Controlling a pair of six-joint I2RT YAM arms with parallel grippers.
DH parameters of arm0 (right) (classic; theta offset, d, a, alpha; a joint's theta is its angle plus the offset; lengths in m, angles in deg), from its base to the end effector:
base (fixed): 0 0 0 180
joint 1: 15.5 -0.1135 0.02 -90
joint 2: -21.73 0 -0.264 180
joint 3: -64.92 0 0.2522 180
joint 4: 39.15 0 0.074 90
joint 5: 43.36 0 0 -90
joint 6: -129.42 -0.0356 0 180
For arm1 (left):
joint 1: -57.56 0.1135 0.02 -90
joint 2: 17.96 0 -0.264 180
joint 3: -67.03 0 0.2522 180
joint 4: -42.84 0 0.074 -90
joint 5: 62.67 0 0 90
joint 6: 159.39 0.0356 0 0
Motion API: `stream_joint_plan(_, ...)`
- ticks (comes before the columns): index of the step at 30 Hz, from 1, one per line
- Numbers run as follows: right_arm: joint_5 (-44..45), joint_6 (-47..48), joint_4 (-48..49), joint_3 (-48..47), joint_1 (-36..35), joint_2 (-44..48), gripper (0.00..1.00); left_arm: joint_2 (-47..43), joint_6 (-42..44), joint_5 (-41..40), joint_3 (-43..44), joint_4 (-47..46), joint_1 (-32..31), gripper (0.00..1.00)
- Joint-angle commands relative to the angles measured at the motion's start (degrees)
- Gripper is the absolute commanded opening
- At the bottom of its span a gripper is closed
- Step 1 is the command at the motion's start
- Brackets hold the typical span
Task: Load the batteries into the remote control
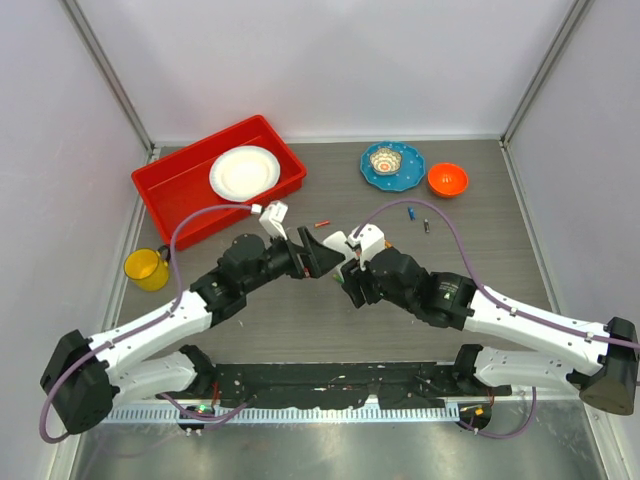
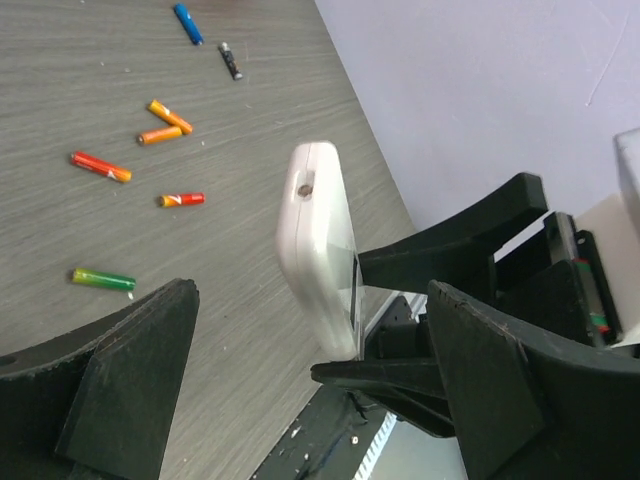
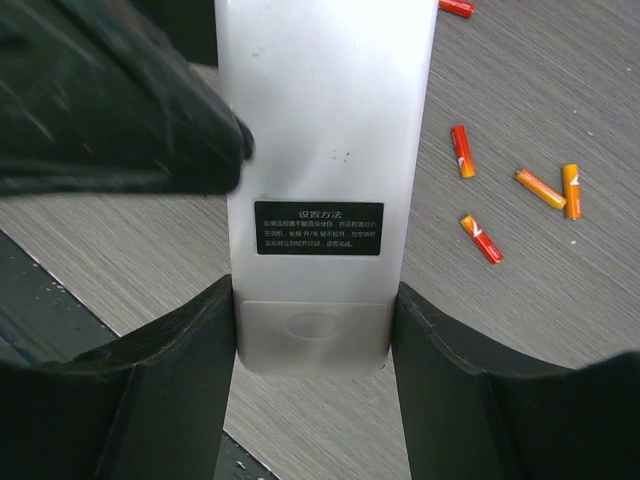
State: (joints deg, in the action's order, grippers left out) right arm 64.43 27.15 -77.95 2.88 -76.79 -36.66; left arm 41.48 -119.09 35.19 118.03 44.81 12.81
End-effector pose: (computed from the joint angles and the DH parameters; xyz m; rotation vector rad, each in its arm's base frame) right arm 0.1160 0.1891 0.2923 -0.7404 2.0490 0.4025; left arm 0.1689 -0.1743 0.2841 0.0272 1.9467 -1.2792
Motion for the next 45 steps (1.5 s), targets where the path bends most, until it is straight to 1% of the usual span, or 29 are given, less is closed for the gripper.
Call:
stream_joint_plan(1, -2.0, -2.5, 5.4, -0.6, -0.5, 1.4, 0.01, 1.1, -3.9, -3.2, -4.7, -14.9, -1.7, 1.0)
stream_joint_plan(3, -2.0, -3.2, 6.0, -0.3, -0.8, 1.6, 0.01, 2.5, -5.0, -3.6, -5.3, -17.8, -2.2, 1.0)
stream_joint_plan(6, -2.7, -3.4, 6.1, -0.6, -0.8, 1.4, 0.01, 4.3, -5.1, -5.0, -4.6, -18.1, -3.0, 0.99)
stream_joint_plan(13, -3.4, -2.9, 5.3, -1.7, -0.8, -0.1, 0.01, 5.6, -4.3, -6.7, -4.1, -19.5, -3.2, 0.85)
stream_joint_plan(15, -3.4, -3.0, 5.6, -1.5, -0.8, -0.1, 0.01, 6.2, -4.2, -6.4, -3.9, -20.0, -3.2, 0.8)
stream_joint_plan(17, -3.3, -3.2, 5.9, -1.4, -0.8, -0.1, 0.01, 7.4, -4.3, -5.1, -4.1, -22.0, -3.2, 0.76)
stream_joint_plan(18, -3.3, -3.4, 6.1, -1.2, -0.9, -0.1, 0.01, 7.9, -4.5, -4.6, -4.3, -23.0, -3.2, 0.72)
stream_joint_plan(21, -2.9, -3.5, 6.1, -1.0, -0.9, 0.1, 0.01, 9.7, -5.5, -3.0, -4.5, -25.7, -3.2, 0.66)
stream_joint_plan(28, -3.0, -3.9, 6.0, -0.7, -0.9, 0.8, 0.01, 11.3, -6.7, -2.8, -5.4, -28.0, -3.2, 0.59)
stream_joint_plan(31, -3.0, -3.9, 6.2, -0.4, -0.8, 0.8, 0.01, 11.2, -6.7, -2.8, -5.3, -28.2, -3.2, 0.49)
stream_joint_plan(32, -3.1, -4.0, 6.2, -0.3, -0.9, 1.0, 0.01, 11.2, -6.7, -2.8, -5.4, -28.1, -3.2, 0.39)
stream_joint_plan(34, -3.1, -4.0, 6.3, -0.3, -0.9, 0.8, 0.01, 11.1, -6.6, -2.8, -5.6, -28.1, -3.2, 0.31)
stream_joint_plan(35, -3.0, -3.9, 6.2, -0.3, -0.9, 0.9, 0.01, 11.1, -6.6, -2.8, -5.7, -28.3, -3.2, 0.25)
stream_joint_plan(37, -3.0, -4.0, 6.1, -0.4, -0.9, 1.0, 0.01, 11.2, -6.7, -2.7, -5.9, -28.8, -3.2, 0.17)
stream_joint_plan(38, -2.9, -3.8, 6.1, -0.4, -0.8, 1.0, 0.01, 11.1, -6.7, -2.8, -6.0, -29.0, -3.2, 0.07)
stream_joint_plan(40, -2.8, -3.9, 5.9, -0.5, -0.9, 1.2, 0.01, 11.1, -6.8, -2.6, -6.4, -29.0, -3.2, 0.01)
stream_joint_plan(41, -2.6, -4.0, 5.6, -0.6, -0.9, 1.1, 0.02, 11.2, -6.8, -2.6, -6.5, -29.0, -3.2, 0.0)
stream_joint_plan(42, -2.1, -4.2, 5.1, -0.8, -0.9, 1.1, 0.08, 11.1, -6.8, -2.6, -6.7, -29.4, -3.2, 0.0)
stream_joint_plan(43, -1.8, -4.3, 4.9, -1.0, -0.9, 1.2, 0.34, 11.3, -7.1, -2.6, -6.9, -29.9, -3.2, 0.0)
stream_joint_plan(44, -1.5, -4.9, 4.6, -1.2, -0.8, 1.2, 0.46, 11.2, -7.3, -2.8, -7.2, -30.6, -3.1, 0.0)
stream_joint_plan(45, -1.5, -5.0, 4.2, -1.6, -0.9, 1.3, 0.54, 11.2, -7.4, -3.1, -7.8, -31.6, -3.2, 0.0)
